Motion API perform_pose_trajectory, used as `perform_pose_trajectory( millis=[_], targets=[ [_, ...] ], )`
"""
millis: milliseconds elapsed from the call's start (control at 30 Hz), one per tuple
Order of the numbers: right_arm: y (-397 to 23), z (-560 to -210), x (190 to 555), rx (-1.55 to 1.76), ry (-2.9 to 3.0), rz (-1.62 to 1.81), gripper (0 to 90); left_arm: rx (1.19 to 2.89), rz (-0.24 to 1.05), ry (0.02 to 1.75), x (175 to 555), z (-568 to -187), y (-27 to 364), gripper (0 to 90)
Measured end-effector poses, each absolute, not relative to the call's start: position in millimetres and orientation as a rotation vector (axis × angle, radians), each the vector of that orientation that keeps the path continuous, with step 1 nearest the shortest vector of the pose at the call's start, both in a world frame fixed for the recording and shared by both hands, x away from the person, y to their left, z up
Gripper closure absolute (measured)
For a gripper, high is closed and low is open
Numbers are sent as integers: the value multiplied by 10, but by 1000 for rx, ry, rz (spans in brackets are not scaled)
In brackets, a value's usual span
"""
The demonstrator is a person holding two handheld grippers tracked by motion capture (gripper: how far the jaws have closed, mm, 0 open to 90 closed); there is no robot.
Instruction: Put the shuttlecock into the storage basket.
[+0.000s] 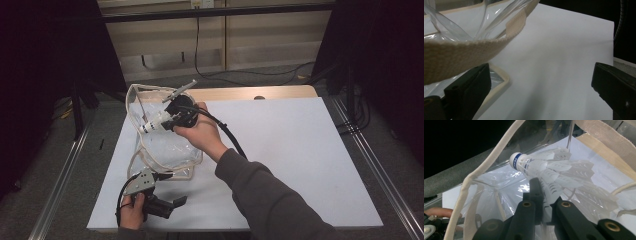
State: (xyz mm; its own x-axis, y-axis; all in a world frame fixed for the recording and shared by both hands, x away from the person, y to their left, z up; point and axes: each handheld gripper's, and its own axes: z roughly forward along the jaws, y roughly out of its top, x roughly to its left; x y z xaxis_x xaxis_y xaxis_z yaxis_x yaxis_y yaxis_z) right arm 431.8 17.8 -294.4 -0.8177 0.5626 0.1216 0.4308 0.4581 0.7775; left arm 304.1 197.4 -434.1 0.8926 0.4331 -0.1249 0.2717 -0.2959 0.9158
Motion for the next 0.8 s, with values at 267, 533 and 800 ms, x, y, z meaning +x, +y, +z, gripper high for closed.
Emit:
perform_pose_trajectory(
  millis=[267, 533, 800],
  targets=[
    [223, -2987, 4349, 907, 2540, 1283, 882, 1897, 174, 519, 3044, -4341, 1974, 26],
    [277, -3044, 4398, 919, 2535, 1277, 882, 1900, 175, 516, 3045, -4341, 1984, 25],
    [336, -3090, 4430, 929, 2522, 1258, 883, 1883, 170, 529, 3047, -4343, 1980, 25]
  ],
)
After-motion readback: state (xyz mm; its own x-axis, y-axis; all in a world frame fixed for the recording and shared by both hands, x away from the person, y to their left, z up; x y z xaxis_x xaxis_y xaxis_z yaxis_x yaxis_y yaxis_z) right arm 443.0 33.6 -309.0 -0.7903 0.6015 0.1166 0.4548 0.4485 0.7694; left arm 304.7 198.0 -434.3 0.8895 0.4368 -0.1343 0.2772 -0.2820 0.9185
